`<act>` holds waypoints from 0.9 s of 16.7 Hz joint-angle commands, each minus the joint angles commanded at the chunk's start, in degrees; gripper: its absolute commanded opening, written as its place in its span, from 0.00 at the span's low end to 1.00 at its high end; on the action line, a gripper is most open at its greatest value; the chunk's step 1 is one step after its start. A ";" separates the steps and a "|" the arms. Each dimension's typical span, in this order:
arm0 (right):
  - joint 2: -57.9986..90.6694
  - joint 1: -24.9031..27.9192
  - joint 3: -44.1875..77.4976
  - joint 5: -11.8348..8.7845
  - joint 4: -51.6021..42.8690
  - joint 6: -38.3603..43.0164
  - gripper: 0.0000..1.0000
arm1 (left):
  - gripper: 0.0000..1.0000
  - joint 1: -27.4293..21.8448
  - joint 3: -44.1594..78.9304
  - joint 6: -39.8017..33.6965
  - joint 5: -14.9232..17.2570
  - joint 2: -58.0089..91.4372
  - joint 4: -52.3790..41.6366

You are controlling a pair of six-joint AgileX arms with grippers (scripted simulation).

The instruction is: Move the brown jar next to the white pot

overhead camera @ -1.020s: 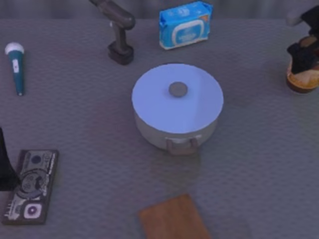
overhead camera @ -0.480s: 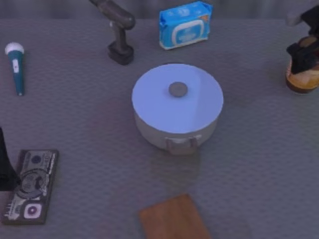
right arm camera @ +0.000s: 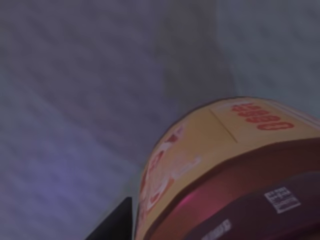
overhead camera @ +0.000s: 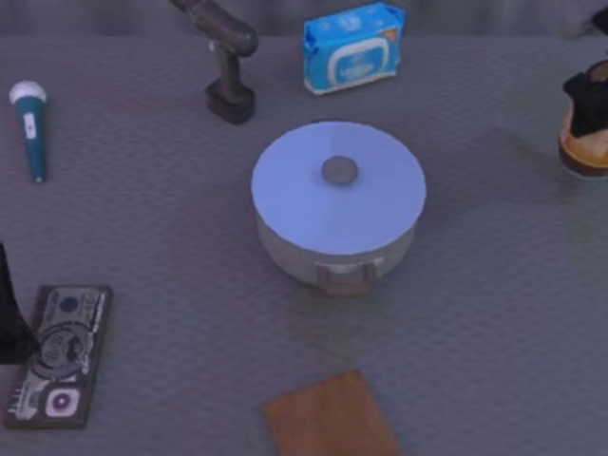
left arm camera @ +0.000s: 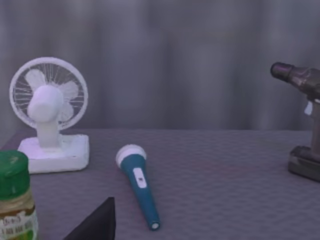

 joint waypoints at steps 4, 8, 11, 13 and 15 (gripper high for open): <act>-13.53 0.29 -11.24 -0.16 -1.50 -0.22 0.00 | 1.00 0.00 0.00 0.00 0.00 0.00 0.00; -18.70 0.44 -16.23 -0.25 -2.47 -0.39 0.00 | 1.00 0.00 0.00 0.00 0.00 0.00 0.00; -18.53 0.13 -16.02 -0.26 -2.38 -0.27 0.00 | 1.00 0.00 0.00 0.00 0.00 0.00 0.00; -18.54 0.45 -16.17 -0.10 -2.17 0.48 0.00 | 1.00 0.00 0.00 0.00 0.00 0.00 0.00; -18.57 1.61 -16.84 0.56 -1.33 3.57 0.00 | 1.00 0.00 0.00 0.00 0.00 0.00 0.00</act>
